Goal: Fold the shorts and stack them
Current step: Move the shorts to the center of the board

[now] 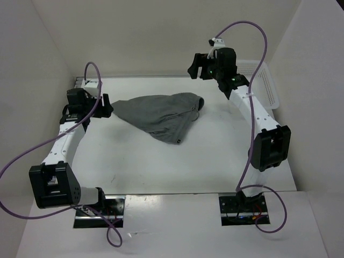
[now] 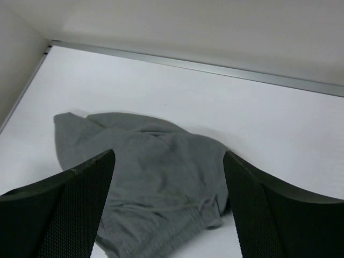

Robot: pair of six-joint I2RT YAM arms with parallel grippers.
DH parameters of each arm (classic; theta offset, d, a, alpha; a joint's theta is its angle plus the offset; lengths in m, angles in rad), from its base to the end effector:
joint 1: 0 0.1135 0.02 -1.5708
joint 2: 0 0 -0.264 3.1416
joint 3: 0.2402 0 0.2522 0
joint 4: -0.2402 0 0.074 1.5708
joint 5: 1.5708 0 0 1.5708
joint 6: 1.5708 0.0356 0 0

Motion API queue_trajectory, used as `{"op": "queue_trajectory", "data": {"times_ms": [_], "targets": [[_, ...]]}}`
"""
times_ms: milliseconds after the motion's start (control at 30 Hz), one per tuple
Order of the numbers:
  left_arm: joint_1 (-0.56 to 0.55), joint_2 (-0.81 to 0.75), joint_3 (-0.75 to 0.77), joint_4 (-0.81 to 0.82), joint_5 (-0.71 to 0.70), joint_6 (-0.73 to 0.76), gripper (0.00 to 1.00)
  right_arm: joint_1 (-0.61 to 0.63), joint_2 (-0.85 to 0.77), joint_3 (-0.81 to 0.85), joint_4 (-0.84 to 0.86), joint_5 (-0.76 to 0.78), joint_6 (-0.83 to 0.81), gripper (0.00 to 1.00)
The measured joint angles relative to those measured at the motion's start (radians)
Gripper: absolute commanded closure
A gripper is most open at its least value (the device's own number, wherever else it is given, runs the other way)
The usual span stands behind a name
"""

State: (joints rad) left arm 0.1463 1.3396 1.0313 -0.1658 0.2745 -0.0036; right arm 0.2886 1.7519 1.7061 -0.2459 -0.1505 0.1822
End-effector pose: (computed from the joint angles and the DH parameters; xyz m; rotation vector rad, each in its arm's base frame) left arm 0.3056 0.0353 0.3039 0.0187 2.0309 -0.1907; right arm 0.4007 0.1245 0.3905 -0.2055 1.8739 0.4645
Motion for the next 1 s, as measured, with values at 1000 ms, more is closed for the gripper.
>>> {"op": "queue_trajectory", "data": {"times_ms": [1000], "targets": [[0.058,0.708,0.402,-0.029,0.085,-0.001,0.04,0.235,-0.026,-0.734,0.132,-0.267,0.082,0.12]]}}
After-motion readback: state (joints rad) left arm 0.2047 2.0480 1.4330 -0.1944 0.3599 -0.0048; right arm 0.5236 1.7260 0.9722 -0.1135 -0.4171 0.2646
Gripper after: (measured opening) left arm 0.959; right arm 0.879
